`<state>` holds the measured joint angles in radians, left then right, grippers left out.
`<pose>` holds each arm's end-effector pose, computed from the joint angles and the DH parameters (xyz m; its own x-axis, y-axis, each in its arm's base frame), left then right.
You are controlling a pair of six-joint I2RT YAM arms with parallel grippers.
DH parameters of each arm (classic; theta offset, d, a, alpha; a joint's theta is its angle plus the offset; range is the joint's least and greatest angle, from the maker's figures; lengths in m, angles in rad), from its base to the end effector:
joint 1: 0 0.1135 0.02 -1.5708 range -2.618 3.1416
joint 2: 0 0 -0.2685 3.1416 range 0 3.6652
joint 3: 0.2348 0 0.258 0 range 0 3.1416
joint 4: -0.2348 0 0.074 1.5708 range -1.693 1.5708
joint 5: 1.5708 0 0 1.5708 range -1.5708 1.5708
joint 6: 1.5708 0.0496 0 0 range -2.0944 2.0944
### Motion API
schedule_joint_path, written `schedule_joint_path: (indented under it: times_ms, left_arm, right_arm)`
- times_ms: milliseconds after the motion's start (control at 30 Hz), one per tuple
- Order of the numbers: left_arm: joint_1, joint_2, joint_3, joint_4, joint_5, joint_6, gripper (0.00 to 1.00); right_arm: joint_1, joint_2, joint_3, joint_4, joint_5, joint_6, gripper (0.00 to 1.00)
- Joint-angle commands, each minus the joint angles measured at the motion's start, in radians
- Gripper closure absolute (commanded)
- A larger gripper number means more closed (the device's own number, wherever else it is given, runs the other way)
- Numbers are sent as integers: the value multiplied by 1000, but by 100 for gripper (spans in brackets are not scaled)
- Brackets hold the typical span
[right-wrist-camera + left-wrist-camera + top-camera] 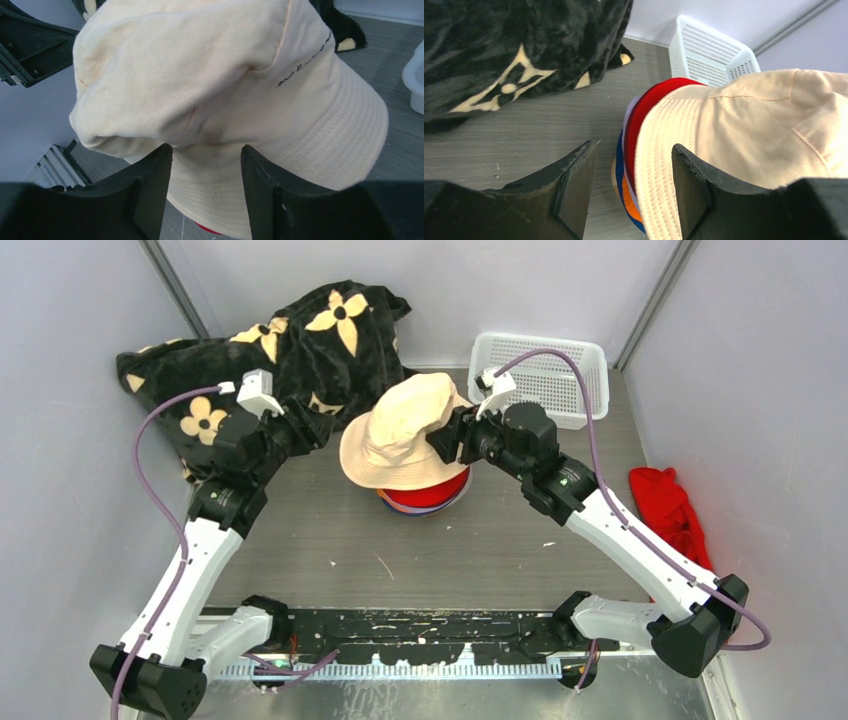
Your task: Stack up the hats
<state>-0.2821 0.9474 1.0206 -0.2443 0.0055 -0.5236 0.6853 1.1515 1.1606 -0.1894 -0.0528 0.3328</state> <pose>0.2217 -0.0645 0.3887 -0.2834 -0.4384 -0.8529 0.1638 0.8542 -0.4935 0.2171 0.1809 0.3989 -0.3508 0.1346 -0.9267 -0.5900 0.7368 0.3303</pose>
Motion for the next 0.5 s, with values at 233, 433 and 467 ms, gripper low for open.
schedule_joint_path:
  times_ms: [233,433,467]
  left_arm:
    - [44,61,-13,222,205,-107,35]
    - [191,133,-171,517,475,-413,35]
    - [210,146,-194,571,509,-454,35]
  right_arm:
    - [4,-171,10,-95,314,-51,21]
    - [-11,-206,-49,-82,327,-9,16]
    - [-20,-214,-67,-76,316,-1,16]
